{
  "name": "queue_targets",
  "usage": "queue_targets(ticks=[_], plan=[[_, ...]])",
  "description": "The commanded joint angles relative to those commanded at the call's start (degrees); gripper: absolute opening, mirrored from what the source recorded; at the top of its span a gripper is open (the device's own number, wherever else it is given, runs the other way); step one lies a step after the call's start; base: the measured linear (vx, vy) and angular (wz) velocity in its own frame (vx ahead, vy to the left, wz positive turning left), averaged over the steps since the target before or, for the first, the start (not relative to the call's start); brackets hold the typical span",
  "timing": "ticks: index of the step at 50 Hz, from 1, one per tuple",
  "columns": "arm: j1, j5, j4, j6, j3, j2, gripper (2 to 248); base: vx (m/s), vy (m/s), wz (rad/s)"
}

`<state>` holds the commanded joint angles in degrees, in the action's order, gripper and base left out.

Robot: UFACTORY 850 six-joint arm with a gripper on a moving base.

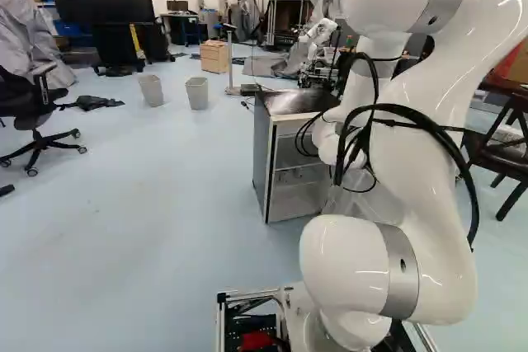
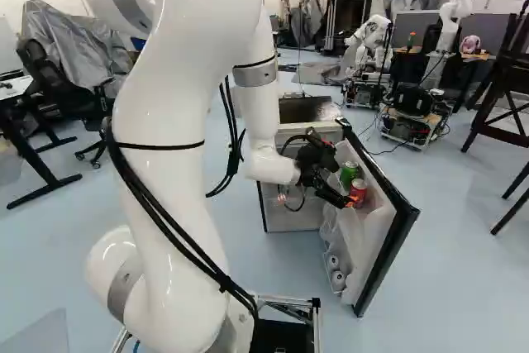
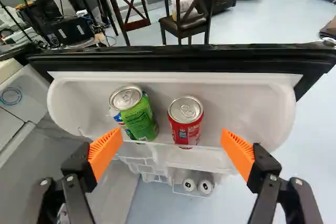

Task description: Grab a drink from the fridge

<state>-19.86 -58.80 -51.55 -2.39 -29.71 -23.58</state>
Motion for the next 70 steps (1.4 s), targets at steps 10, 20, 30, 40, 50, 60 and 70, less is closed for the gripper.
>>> queue_targets(ticks=[10, 20, 30, 40, 50, 60, 70], plan=[[-1.87, 0.00, 0.00, 0.00, -0.08, 0.68, 247, 0.000, 0.000, 0.000], [-4.25, 0.00, 0.00, 0.00, -0.67, 0.34, 247, 0.000, 0.000, 0.000], [-5.04, 0.00, 0.00, 0.00, -0.93, 0.17, 247, 0.000, 0.000, 0.000], [-5.11, 0.00, 0.00, 0.00, -0.95, 0.15, 247, 0.000, 0.000, 0.000], [-4.81, 0.00, 0.00, 0.00, -0.78, 0.28, 247, 0.000, 0.000, 0.000], [-4.20, 0.00, 0.00, 0.00, -0.56, 0.43, 247, 0.000, 0.000, 0.000], [-4.11, 0.00, 0.00, 0.00, -0.75, -0.21, 247, 0.000, 0.000, 0.000]])
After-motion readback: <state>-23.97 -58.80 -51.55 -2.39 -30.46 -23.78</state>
